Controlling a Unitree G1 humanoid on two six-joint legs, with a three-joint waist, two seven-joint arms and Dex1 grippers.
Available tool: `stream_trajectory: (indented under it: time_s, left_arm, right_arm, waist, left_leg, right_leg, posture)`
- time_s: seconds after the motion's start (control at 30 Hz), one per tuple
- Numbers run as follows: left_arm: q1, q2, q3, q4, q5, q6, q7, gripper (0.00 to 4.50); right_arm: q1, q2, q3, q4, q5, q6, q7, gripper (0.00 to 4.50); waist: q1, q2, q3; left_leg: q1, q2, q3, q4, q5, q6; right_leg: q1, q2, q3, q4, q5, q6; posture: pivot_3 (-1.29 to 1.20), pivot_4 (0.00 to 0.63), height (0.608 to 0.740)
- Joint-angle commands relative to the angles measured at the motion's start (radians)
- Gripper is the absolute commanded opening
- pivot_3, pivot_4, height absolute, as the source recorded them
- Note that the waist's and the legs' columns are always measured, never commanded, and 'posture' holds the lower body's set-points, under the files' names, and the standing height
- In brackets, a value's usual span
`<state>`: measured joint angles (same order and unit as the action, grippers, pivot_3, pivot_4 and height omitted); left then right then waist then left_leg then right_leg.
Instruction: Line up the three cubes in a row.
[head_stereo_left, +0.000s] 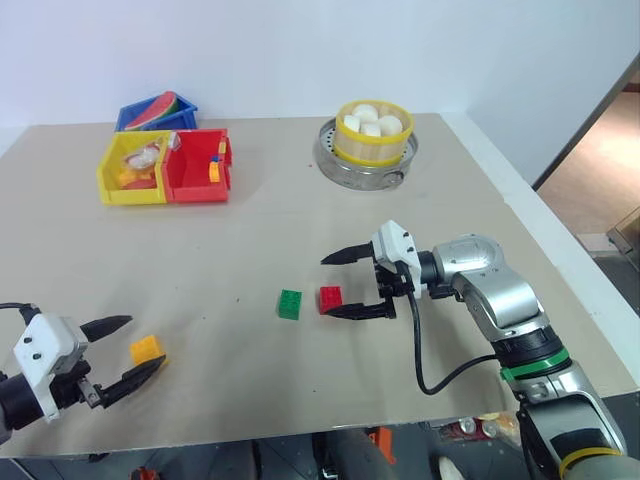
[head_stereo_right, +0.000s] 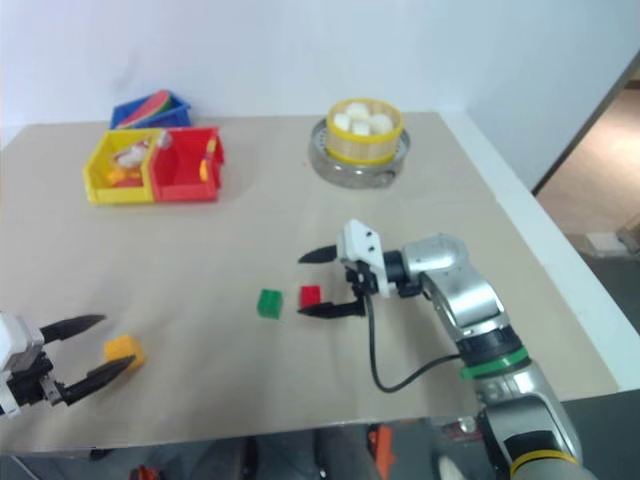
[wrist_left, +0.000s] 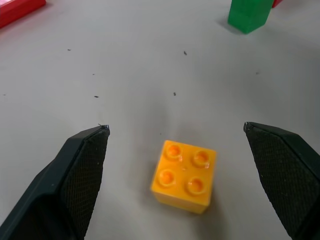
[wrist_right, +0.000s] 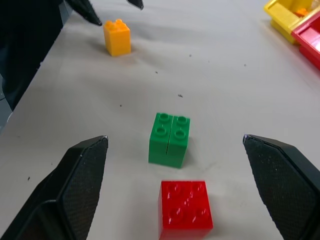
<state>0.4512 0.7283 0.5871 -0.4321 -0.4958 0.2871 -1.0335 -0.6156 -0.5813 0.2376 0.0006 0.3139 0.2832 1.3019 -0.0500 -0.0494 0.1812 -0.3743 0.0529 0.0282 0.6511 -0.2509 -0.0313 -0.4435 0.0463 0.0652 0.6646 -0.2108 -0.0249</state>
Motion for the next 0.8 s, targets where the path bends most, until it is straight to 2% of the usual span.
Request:
stream_trajectory:
  time_s: [0.03,0.37,0.6,0.7,0.8]
  left_arm:
    - [-0.022,0.036,-0.049,0.044,0.030,-0.014,-0.019,4.46]
    - [-0.094,0.102,-0.198,0.145,0.086,-0.029,-0.068,4.46]
    - [-0.101,0.139,-0.235,0.211,0.159,-0.087,-0.082,4.46]
    - [-0.118,0.147,-0.245,0.243,0.179,-0.109,-0.078,3.67]
    - [-0.129,0.150,-0.255,0.260,0.184,-0.118,-0.075,2.63]
  right_arm:
    - [0.014,-0.016,-0.022,-0.057,0.004,-0.007,-0.012,4.50]
    - [0.051,-0.045,-0.042,-0.107,0.015,0.017,-0.048,4.50]
    - [0.054,-0.040,-0.061,-0.144,0.086,0.059,-0.033,4.50]
    - [0.048,-0.039,-0.055,-0.153,0.107,0.054,-0.007,4.50]
    - [0.039,-0.037,-0.042,-0.156,0.116,0.044,0.023,4.50]
  waist:
    - [0.000,0.000,0.000]
    - [0.000,0.001,0.001]
    - [0.000,0.002,0.001]
    - [0.000,0.003,0.002]
    - [0.000,0.005,0.002]
  left_leg:
    - [0.000,0.000,0.000,0.000,0.000,0.000]
    - [0.000,0.002,0.000,-0.001,0.000,0.000]
    - [0.000,0.003,0.000,-0.001,0.000,0.000]
    - [0.001,0.003,0.000,-0.001,0.000,0.000]
    - [0.001,0.004,0.000,-0.001,0.000,0.000]
  right_leg:
    - [0.000,0.000,0.000,0.000,0.000,0.000]
    - [-0.001,0.001,-0.001,0.000,-0.001,-0.001]
    - [-0.001,0.001,0.000,0.000,-0.001,-0.001]
    - [-0.001,0.001,-0.001,0.000,-0.001,-0.001]
    - [0.000,0.001,-0.001,0.001,0.000,-0.001]
  posture:
    - [0.00,0.150,0.740]
    - [0.00,0.150,0.740]
    - [0.00,0.150,0.740]
    - [0.00,0.150,0.740]
    - [0.00,0.150,0.740]
